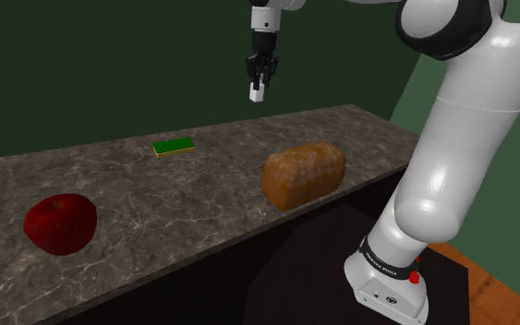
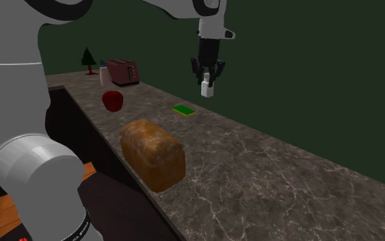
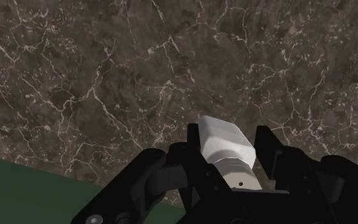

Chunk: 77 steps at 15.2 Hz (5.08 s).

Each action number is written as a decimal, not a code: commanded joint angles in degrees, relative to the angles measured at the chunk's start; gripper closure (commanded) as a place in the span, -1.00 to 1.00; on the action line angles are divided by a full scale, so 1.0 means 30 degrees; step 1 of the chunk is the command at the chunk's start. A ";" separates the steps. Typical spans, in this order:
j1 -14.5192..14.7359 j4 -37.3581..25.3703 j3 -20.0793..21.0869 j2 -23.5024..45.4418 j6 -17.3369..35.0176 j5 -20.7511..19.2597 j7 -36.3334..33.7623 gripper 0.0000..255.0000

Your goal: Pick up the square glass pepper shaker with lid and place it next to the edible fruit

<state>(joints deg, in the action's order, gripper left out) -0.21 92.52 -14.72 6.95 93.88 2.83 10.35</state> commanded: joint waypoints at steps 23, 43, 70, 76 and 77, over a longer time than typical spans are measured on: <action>0.5475 0.3801 0.5447 -0.3070 0.1271 0.0353 -1.0814 1.00; 0.7915 0.3358 0.7861 -0.0747 0.3486 0.0410 -1.5517 1.00; 0.8023 0.7683 0.7860 0.1427 0.9960 0.0239 -1.5273 1.00; 0.8024 0.7683 0.7860 0.1427 0.9960 0.0239 -1.5273 1.00; 0.8024 0.7683 0.7860 0.1427 0.9960 0.0239 -1.5273 1.00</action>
<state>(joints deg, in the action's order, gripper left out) 23.86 115.56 8.86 11.23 123.76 3.54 -35.47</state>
